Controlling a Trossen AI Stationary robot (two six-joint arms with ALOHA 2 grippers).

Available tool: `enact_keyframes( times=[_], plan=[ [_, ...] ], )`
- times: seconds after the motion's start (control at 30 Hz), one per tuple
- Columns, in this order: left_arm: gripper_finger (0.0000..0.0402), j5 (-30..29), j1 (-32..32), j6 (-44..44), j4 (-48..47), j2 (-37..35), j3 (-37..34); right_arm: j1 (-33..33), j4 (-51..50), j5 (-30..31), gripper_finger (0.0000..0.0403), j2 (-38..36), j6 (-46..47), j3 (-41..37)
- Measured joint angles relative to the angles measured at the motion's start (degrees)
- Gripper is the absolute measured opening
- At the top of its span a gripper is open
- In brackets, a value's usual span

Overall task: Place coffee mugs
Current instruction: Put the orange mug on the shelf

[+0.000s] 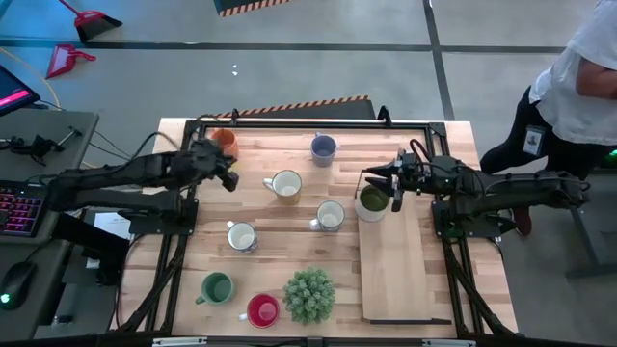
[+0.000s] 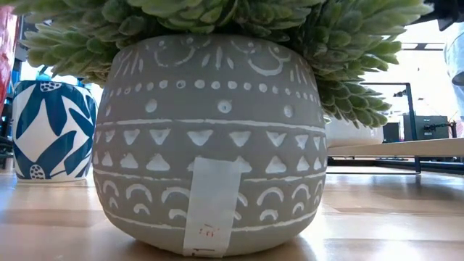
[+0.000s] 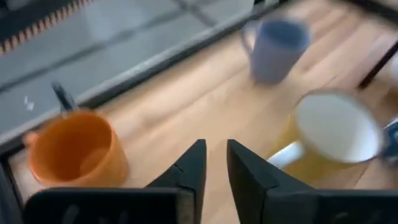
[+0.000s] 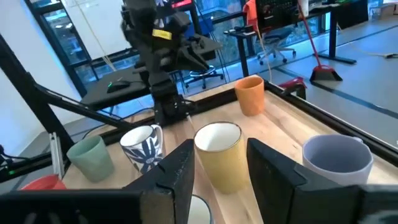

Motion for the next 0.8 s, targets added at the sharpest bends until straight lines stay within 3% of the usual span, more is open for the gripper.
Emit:
enact_keyframes(
  times=[0.3,0.53,0.8],
  plan=[
    [0.0128,10.67,15.69,12.09,-8.79,10.01,6.77,0.00,-0.44,-0.13,0.0129,0.00,2.88,0.00],
    [0.0138,19.43,28.42,15.39,-7.57,16.70,6.88,0.04,-0.43,-0.58,0.0129,0.02,6.77,0.01],
    [0.0139,24.03,35.30,18.00,-4.84,23.96,6.83,0.04,-0.42,-1.11,0.0129,0.02,6.90,0.02]
  ],
)
